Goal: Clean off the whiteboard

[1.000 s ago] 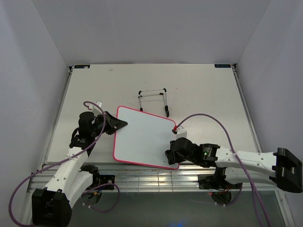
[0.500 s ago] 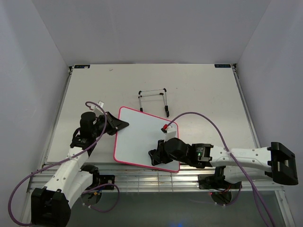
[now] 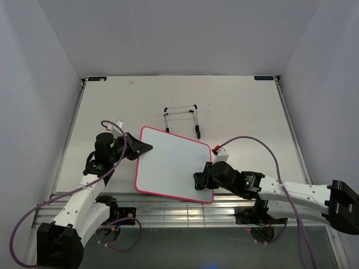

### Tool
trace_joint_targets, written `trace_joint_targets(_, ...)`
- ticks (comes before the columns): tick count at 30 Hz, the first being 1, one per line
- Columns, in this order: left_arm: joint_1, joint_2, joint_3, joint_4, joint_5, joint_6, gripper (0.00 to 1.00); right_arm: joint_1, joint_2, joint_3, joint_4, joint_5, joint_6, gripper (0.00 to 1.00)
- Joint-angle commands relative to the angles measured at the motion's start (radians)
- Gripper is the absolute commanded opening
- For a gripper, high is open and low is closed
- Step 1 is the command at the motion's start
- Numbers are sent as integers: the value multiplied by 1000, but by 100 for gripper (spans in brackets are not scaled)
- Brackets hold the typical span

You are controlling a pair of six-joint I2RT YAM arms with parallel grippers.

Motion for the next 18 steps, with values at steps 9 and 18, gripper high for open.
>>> trace_joint_targets(9,-2,-45,19,47,13,8,0,-349,-75,66,-278,-102,-285,8)
trace_joint_targets(18,-2,-65,59,40,76,5,0,-754,228,337,-402,-170,-566,8)
